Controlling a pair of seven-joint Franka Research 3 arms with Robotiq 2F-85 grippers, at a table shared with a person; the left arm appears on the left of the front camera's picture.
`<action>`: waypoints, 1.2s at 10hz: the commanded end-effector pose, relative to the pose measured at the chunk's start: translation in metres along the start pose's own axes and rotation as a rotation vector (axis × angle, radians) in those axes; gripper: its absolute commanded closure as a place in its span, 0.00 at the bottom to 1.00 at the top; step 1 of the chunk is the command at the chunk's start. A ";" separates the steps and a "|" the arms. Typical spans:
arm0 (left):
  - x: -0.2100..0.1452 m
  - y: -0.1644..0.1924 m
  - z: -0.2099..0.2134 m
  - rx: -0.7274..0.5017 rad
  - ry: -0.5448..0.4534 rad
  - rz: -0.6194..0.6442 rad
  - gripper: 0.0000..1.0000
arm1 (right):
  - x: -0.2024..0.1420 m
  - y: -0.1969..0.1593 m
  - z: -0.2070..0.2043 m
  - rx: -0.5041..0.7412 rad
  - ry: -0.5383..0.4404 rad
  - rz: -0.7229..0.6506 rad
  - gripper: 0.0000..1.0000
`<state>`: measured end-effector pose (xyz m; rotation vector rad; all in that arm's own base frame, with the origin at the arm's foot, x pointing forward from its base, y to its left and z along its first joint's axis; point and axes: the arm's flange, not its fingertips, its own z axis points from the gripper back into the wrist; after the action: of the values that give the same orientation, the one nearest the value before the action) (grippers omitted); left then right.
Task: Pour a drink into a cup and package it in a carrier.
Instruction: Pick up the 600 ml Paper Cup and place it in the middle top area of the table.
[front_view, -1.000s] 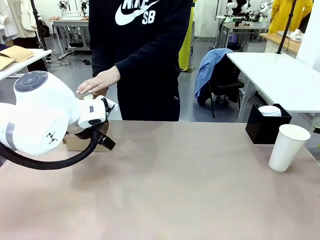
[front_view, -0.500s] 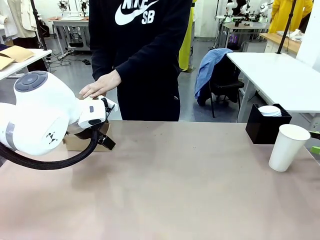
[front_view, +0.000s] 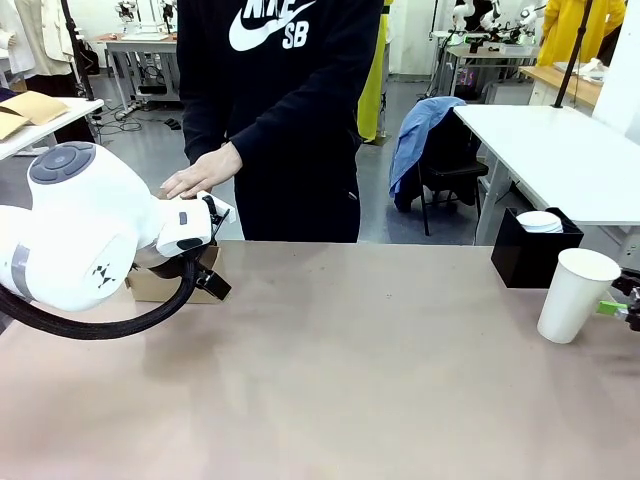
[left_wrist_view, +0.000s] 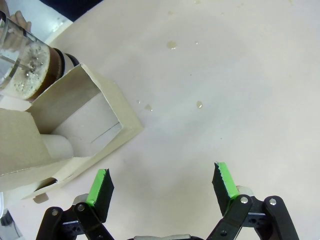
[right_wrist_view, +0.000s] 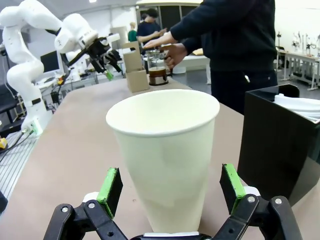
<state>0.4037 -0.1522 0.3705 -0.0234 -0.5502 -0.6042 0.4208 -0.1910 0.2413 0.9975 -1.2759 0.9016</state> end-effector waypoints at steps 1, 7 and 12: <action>0.000 0.000 0.000 -0.001 0.000 0.001 0.00 | -0.007 0.001 -0.011 0.011 0.009 0.013 0.00; 0.000 0.000 0.000 -0.001 0.000 0.001 0.00 | -0.016 0.000 -0.049 0.072 -0.007 -0.021 0.00; 0.000 0.000 0.000 -0.001 0.000 0.001 0.00 | -0.019 -0.006 -0.065 0.104 -0.002 -0.051 0.00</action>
<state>0.4037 -0.1522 0.3705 -0.0234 -0.5502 -0.6042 0.4377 -0.1375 0.2200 1.1150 -1.2181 0.9457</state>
